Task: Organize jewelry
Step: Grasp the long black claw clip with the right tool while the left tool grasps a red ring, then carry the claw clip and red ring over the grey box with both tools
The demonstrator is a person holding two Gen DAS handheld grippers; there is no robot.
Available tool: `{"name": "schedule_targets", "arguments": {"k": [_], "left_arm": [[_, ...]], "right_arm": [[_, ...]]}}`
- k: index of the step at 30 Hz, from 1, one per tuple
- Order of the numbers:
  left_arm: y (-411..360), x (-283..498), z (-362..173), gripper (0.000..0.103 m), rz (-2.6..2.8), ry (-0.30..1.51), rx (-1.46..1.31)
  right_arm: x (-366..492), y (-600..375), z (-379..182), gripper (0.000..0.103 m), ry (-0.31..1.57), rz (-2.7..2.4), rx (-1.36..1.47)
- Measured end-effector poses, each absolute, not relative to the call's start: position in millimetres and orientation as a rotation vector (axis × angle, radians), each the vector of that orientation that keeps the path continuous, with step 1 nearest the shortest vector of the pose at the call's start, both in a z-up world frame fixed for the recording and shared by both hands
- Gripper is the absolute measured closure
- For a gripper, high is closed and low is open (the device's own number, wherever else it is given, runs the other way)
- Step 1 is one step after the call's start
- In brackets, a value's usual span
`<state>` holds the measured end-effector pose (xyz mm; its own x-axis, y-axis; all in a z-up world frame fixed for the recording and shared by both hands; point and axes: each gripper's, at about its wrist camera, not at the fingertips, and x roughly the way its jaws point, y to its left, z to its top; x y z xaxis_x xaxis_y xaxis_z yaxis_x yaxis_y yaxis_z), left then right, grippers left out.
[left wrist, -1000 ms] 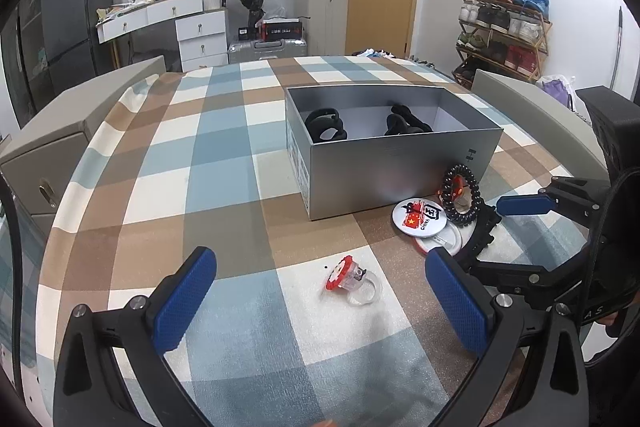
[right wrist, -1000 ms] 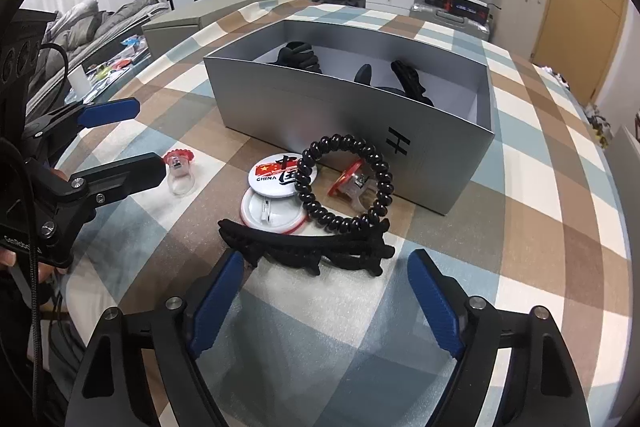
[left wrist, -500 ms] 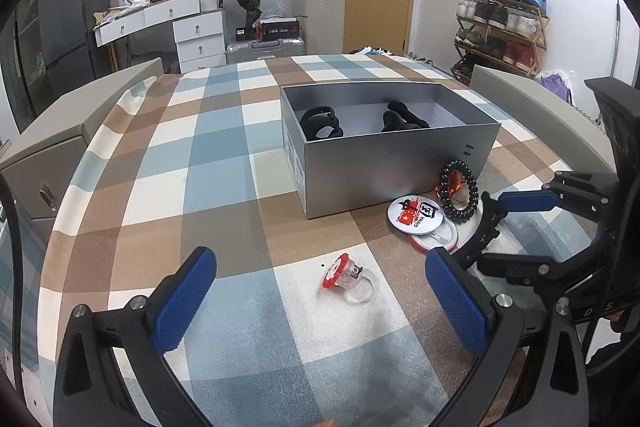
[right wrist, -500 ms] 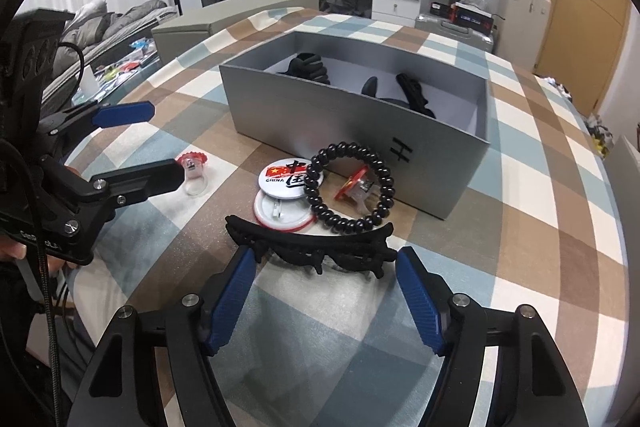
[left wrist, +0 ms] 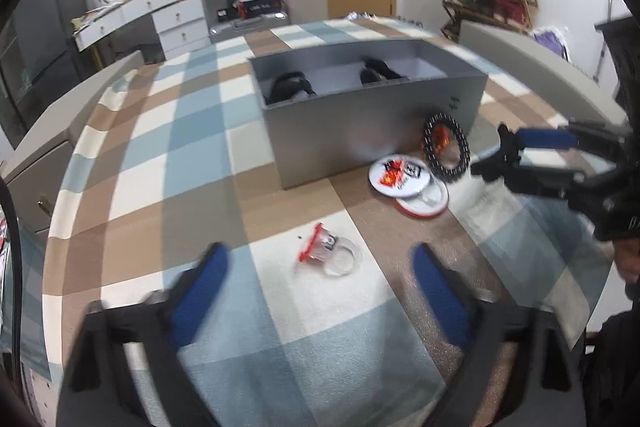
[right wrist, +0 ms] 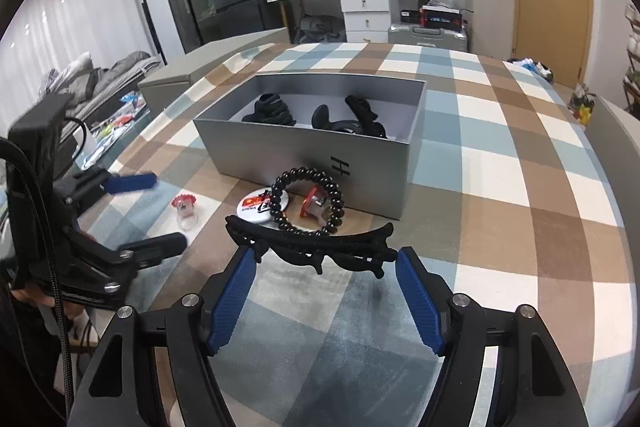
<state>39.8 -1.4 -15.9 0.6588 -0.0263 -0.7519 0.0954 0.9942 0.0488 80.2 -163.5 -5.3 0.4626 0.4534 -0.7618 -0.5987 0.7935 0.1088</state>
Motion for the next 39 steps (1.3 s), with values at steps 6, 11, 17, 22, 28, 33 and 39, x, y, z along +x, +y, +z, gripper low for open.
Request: {"name": "schedule_targets", "arguments": {"k": [6,11,17,22,28,33,39], "left_arm": [[-3,41,-19,0.062,-0.093,0.859,0.091],[-5,36,-17,0.078,-0.122,0.837,0.083],[-8,34,-13,0.078,-0.136,0.809,0.086],[-3,34,-5,0.078,-0.132,0.775,0.055],[-1,37,13,0.078,-0.127,0.714,0.026],[0,44,21,0.078,-0.128,0.689,0.005],[-1,51,29,0.078,-0.133,0.665,0.001]], "right_arm": [[79,-160,-7,0.031,0.88,0.656,-0.186],[76,-159,-7,0.031,0.877,0.667,-0.194],[76,-160,-6,0.031,0.87,0.662,-0.184],[75,-162,-2,0.031,0.853,0.664,-0.165],[80,-166,15,0.031,0.819,0.667,-0.109],[88,-173,32,0.031,0.787,0.65,-0.052],[93,-180,49,0.031,0.754,0.629,-0.017]]}}
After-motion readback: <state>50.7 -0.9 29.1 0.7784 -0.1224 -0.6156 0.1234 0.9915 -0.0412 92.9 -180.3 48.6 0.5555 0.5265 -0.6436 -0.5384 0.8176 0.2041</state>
